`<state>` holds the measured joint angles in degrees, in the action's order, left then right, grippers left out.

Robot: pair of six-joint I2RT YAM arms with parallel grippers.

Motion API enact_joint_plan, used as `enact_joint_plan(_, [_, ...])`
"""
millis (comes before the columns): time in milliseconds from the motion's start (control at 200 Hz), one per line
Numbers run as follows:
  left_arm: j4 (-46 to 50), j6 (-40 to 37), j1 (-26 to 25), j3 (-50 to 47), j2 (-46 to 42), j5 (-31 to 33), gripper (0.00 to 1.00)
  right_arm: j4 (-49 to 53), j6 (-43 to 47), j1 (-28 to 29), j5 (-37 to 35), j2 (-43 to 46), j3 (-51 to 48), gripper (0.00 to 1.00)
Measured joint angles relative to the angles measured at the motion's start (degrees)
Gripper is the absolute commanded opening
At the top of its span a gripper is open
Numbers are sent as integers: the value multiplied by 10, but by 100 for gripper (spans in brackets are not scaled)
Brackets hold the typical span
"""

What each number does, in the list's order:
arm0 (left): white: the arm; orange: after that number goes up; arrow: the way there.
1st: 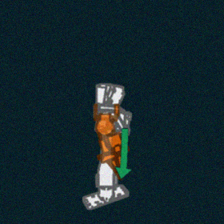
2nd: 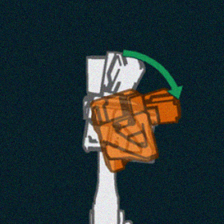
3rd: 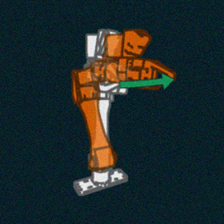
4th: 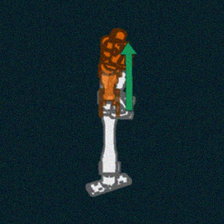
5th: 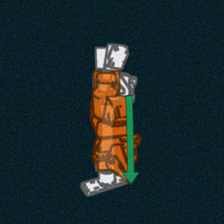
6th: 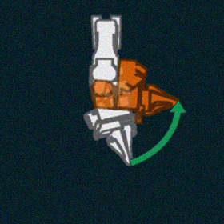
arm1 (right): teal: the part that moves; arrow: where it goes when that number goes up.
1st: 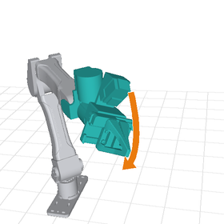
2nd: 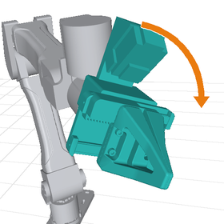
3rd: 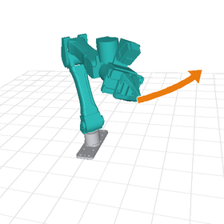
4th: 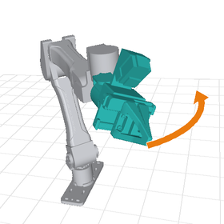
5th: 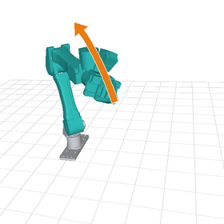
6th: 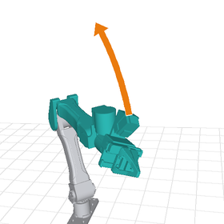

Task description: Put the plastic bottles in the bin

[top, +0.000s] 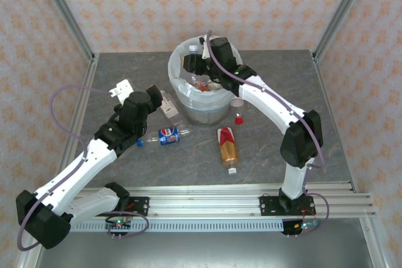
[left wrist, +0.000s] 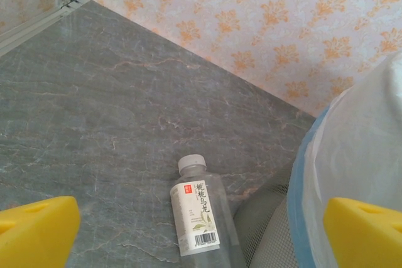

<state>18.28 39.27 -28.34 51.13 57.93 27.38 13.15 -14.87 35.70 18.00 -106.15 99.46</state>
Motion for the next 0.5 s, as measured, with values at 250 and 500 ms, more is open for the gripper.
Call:
enact_joint_plan(250, [0,0,0,0,18,-14,100,3,2,0,-14,-27,-3,67])
enact_joint_plan(500, [3,3,0,0,25,-16,100,21,19,0,-41,-23,-2,85])
